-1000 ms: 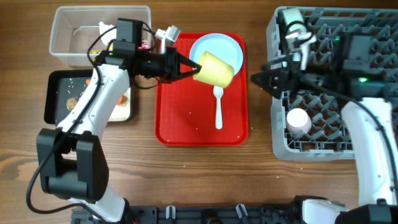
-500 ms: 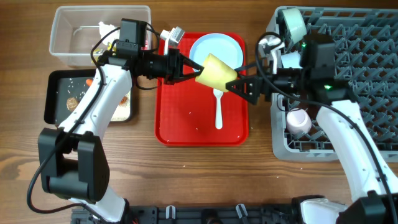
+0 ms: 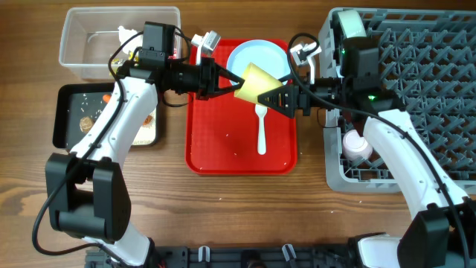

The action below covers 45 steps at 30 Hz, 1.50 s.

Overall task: Sort waste into correct bins and load items into the dishwasher rack
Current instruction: 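Hand the yellow cup from the left gripper to the right gripper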

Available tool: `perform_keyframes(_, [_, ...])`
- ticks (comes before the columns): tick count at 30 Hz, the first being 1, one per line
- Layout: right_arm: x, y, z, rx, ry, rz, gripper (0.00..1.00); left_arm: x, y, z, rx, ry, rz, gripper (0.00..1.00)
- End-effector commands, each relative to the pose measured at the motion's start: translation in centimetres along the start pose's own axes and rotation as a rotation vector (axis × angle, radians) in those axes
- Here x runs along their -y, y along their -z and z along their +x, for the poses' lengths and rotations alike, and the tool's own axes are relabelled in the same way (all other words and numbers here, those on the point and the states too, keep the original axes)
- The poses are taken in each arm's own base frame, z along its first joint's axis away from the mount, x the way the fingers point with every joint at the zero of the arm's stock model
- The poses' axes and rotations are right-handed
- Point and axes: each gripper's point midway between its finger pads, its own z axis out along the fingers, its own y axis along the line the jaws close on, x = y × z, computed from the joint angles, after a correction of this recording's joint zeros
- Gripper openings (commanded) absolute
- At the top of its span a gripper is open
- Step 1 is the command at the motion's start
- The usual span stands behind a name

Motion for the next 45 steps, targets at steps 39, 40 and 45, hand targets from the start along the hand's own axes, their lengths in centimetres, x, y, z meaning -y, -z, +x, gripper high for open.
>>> perform_keyframes(39, [5.0, 12.7, 1.4, 0.085, -0.271, 0.875, 0.59, -11.9, 5.3, -2.1, 0.253, 0.083, -0.768, 0.77])
perform_keyframes(40, [5.0, 13.8, 1.7, 0.083, -0.298, 0.912, 0.59, -11.9, 5.3, -2.1, 0.252, 0.082, -0.768, 0.77])
perform_keyframes(45, [4.4, 18.5, 3.9, 0.055, -0.431, 1.032, 0.59, -12.3, 5.2, -2.0, 0.25, 0.08, -0.795, 0.76])
